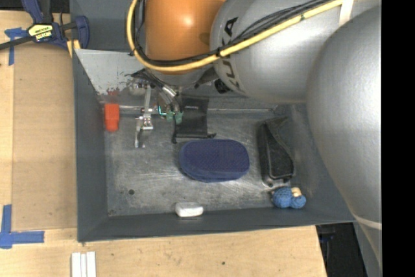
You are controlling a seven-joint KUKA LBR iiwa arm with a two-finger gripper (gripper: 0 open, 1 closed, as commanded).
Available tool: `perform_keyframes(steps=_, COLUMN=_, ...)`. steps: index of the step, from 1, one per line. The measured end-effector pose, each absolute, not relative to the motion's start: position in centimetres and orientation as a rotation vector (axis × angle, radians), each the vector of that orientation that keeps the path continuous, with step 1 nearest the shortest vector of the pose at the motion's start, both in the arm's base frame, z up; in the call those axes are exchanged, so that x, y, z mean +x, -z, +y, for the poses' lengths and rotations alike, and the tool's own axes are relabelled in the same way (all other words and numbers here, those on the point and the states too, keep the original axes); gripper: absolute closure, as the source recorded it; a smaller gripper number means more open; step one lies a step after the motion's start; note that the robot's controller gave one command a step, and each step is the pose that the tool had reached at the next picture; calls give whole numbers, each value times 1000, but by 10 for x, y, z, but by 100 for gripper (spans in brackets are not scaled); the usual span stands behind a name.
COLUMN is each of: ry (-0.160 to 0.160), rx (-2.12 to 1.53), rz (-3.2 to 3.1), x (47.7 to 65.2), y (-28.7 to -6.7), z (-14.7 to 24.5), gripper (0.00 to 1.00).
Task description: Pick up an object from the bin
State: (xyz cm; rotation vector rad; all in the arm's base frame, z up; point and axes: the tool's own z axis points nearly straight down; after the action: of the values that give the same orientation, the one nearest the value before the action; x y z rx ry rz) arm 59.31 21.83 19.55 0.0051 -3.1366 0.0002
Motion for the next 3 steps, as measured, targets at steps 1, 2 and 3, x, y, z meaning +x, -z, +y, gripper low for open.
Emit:
perform_keyframes(steps=1, ry=-2, rx=415, rz=-3109, x=533, y=-115, z=212, gripper=0)
perform_keyframes(steps=2, ry=-5, rx=652, rz=-3079, x=565, y=-141, z=123, gripper=0)
perform_keyframes(steps=3, ry=0, rx=626, rz=-3083, x=605, y=-98, z=40, gripper=0)
